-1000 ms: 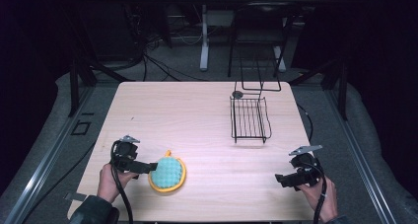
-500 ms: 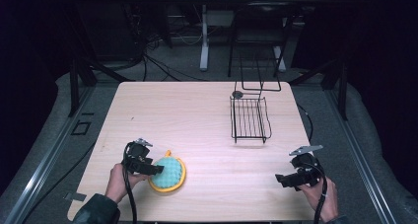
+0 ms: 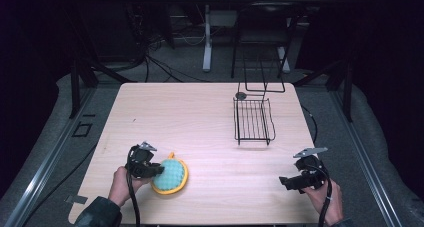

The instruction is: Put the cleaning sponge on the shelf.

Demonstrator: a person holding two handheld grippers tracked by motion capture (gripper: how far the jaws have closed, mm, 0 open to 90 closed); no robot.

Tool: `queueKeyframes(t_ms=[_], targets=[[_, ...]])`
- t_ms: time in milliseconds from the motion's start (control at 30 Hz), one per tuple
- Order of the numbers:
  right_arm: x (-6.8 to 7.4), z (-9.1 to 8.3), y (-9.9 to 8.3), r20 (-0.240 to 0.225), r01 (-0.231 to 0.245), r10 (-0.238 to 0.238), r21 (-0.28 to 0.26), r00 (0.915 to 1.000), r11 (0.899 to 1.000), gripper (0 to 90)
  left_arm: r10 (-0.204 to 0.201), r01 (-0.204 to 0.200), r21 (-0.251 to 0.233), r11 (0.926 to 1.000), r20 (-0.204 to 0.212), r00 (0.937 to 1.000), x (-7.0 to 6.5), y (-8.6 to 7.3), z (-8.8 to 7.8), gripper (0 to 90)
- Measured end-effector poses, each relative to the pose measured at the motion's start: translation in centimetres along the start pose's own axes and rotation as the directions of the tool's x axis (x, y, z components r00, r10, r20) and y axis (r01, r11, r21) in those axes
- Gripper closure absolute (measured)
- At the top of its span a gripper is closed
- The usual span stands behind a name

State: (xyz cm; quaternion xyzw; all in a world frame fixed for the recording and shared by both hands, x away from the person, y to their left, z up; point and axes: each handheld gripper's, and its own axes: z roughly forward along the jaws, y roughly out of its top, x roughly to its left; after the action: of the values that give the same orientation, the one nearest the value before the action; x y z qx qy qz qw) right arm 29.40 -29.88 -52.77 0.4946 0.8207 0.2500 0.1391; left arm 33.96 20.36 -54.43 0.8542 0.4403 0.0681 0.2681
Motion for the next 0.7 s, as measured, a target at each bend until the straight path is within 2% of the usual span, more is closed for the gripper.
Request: queueKeyframes(t_ms=[67,267,533,700], targets=[[-0.1,0.1,0.0,-0.006,-0.003,0.003,0.006,1.0,1.0,4.4,0.02,-0.02,-0.001,0.9998,-0.013,0.9997,-0.1,0.1,0.0,82.0],[-0.1,-0.1,-0.1,0.0,-0.001,0.001,-0.005,1.0,1.0,4.6,0.044,-0.044,-0.009,0.999,-0.028,0.9986,-0.3,0.1,-0.1,85.9],[0.0,-0.2,0.0,-0.008,0.008,-0.008,-0.005,0.9999,1.0,4.1,0.043,-0.043,-0.035,0.9985,-0.013,0.999,0.0,0.1,-0.5,87.7],[0.1,-0.3,0.0,-0.006,0.012,-0.012,-0.008,0.9999,1.0,4.0,0.053,-0.053,-0.072,0.9959,-0.008,0.9986,-0.3,0.2,-1.4,88.0]])
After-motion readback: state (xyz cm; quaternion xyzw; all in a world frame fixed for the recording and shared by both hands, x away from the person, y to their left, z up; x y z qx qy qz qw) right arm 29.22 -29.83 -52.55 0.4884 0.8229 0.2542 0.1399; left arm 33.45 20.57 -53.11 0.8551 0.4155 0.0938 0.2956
